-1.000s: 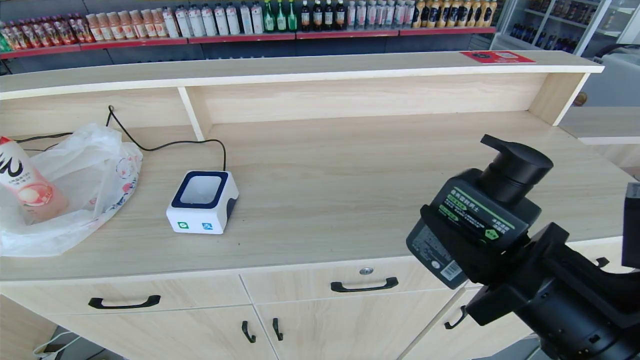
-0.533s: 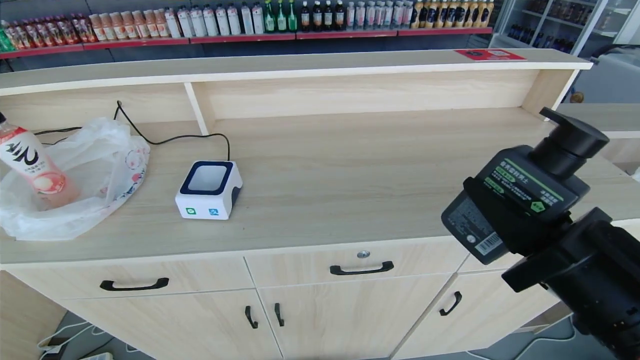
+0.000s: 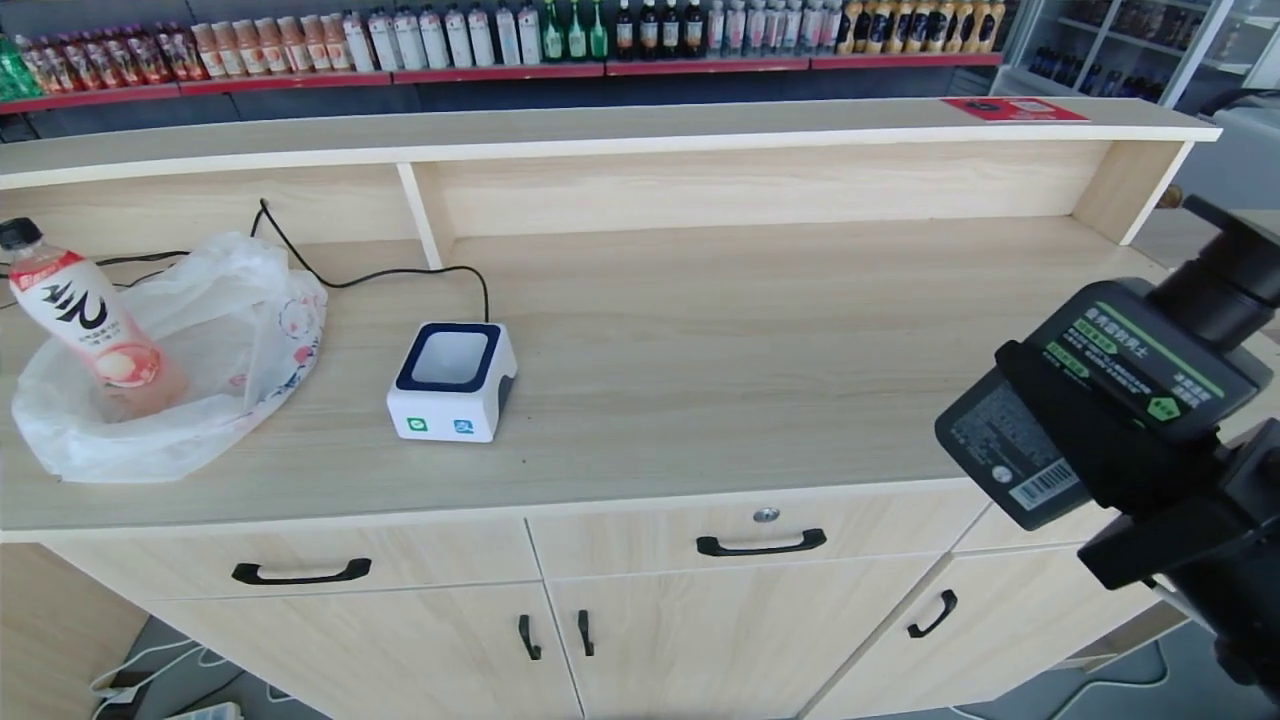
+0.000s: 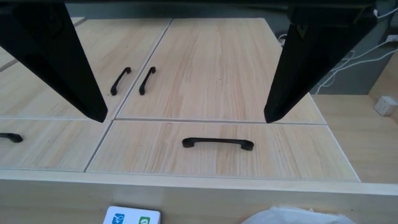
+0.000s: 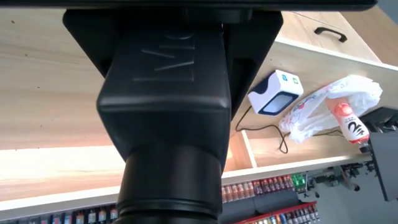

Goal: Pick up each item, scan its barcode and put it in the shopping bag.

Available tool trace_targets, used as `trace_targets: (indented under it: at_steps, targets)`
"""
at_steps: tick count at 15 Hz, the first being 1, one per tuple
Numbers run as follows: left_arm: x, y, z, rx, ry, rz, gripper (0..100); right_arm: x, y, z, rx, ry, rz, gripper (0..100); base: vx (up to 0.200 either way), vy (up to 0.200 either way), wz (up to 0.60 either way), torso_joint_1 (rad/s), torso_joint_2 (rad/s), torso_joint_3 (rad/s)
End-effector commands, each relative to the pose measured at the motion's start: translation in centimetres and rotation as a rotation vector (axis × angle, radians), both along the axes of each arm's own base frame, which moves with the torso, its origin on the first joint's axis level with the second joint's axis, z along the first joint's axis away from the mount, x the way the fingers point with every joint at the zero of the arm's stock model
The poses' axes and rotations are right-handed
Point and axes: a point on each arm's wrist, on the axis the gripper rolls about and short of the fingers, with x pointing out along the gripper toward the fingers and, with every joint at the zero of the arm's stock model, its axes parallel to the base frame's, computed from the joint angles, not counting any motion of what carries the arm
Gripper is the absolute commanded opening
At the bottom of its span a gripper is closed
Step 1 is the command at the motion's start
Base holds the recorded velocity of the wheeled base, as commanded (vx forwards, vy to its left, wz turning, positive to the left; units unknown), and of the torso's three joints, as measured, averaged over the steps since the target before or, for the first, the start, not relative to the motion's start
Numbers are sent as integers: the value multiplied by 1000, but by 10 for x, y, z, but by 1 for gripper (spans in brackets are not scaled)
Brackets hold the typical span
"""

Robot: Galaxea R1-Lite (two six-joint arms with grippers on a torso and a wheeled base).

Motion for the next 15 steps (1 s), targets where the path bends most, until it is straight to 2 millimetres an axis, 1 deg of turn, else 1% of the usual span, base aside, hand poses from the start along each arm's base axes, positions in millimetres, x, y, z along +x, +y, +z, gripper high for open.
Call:
trace_targets:
  at_steps: [1,4,10,15]
  targets:
    - [0,0,0,0,0,0,100,0,0,0,2,-2,0,0,0,200,0,17,-2,-2]
    - [0,0,0,3,0,0,100,-2,-3,0,5,-2,-2,0,0,200,0,1,-1,2]
    - [0,0,0,-2,0,0,100,11,12,-4,-22,21,0,0,0,200,0,3,-2,3]
    - [0,0,0,-3,0,0,100,13,13,-4,-27,24,-2,0,0,200,0,4,4,1]
